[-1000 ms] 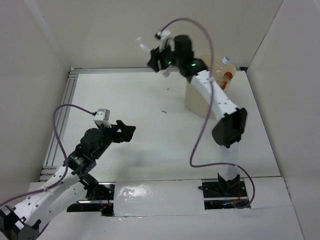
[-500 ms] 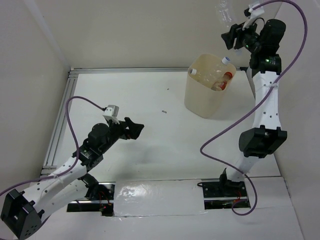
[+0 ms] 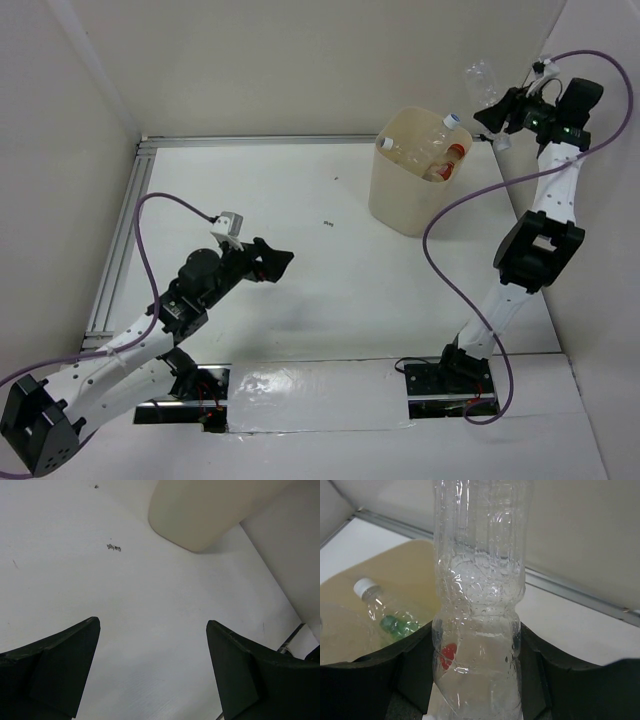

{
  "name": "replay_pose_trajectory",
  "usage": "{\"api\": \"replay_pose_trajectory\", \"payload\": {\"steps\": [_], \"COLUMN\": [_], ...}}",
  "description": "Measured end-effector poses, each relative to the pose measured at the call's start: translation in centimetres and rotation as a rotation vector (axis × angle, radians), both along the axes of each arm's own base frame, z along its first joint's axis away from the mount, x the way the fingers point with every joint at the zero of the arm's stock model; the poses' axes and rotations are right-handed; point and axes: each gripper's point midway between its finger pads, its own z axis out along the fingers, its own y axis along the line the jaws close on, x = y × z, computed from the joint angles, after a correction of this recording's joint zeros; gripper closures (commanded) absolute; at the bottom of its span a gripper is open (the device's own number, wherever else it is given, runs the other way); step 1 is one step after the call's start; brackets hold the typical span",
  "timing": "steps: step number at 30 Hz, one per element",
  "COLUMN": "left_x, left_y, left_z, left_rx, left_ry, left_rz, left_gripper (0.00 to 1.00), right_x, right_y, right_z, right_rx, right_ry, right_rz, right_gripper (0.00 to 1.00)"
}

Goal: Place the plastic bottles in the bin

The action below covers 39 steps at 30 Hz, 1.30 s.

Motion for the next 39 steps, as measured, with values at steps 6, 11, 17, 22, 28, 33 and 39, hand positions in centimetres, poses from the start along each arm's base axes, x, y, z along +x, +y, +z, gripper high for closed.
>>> {"api": "replay_pose_trajectory", "payload": {"steps": [6, 11, 17, 22, 28, 33, 39], "left_x": [-0.5, -0.9, -1.0, -1.2, -1.2, -1.5, -1.7], "left_y": [-0.4, -0.2, 0.1, 0.0, 0.0, 0.2, 0.4], "left_z": [0.1, 0.9, 1.2, 1.0, 0.9, 1.1, 0.8], "left_rx": [0.0, -0.014, -0.021, -0.031, -0.03, -0.033, -0.034], "left_ry": [-0.003, -0.021, -0.025, -0.011, -0.009, -0.013, -0.014], "left_rz": [-0.013, -0.006, 0.01, 0.008, 0.009, 0.009, 0.009], "left_gripper": [0.0, 0.0, 0.0, 0.0, 0.0, 0.0, 0.0], "right_x": [0.3, 0.0, -0.2, -0.5, -0.7, -0.3, 0.4], "right_y": [3.1, 6.1, 8.7, 11.1, 17.2, 18.8, 15.1], "right_z": [-2.9, -1.2, -0.9, -1.1, -2.1, -3.2, -4.6], "right_rx": [0.04, -0.001, -0.028, -0.032, -0.071, -0.122, -0.175], "right_ry": [0.044, -0.02, -0.038, -0.036, -0.018, 0.005, 0.051], "right_rz": [0.15, 0.257, 0.321, 0.378, 0.466, 0.448, 0.338], "right_gripper": [0.97, 0.97, 0.96, 0.87, 0.54, 0.53, 0.25]}}
